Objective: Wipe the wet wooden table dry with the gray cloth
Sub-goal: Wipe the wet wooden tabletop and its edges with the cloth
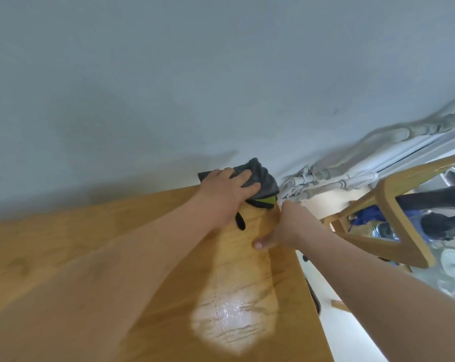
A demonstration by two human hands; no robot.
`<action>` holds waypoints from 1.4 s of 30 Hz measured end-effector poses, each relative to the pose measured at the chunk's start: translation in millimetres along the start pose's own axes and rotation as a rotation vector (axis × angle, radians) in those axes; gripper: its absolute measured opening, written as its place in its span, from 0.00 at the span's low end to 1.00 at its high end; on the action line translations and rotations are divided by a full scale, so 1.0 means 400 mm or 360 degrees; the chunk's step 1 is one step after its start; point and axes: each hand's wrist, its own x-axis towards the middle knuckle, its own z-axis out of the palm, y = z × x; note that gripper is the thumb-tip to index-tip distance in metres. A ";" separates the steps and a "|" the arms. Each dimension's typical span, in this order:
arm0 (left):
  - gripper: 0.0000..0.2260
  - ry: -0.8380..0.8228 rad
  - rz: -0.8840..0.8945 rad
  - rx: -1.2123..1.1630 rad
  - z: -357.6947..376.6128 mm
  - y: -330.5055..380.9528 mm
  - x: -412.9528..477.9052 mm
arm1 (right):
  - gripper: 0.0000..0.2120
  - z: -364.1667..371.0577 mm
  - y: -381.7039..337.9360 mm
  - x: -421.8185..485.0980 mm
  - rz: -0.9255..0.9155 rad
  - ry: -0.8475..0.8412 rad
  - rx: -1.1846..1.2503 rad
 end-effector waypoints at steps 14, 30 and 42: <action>0.17 -0.0236 -0.0262 -0.0836 0.017 -0.218 -0.074 | 0.74 0.002 -0.105 0.065 0.0061 -0.0087 -0.0641; 0.24 0.0048 -0.0390 -0.0512 0.023 -0.020 -0.004 | 0.78 -0.004 -0.102 0.062 0.0076 -0.0200 -0.0451; 0.19 -0.0167 -0.1165 -0.0466 0.076 -0.366 -0.412 | 0.74 -0.030 -0.078 0.018 -0.0081 -0.0233 -0.0343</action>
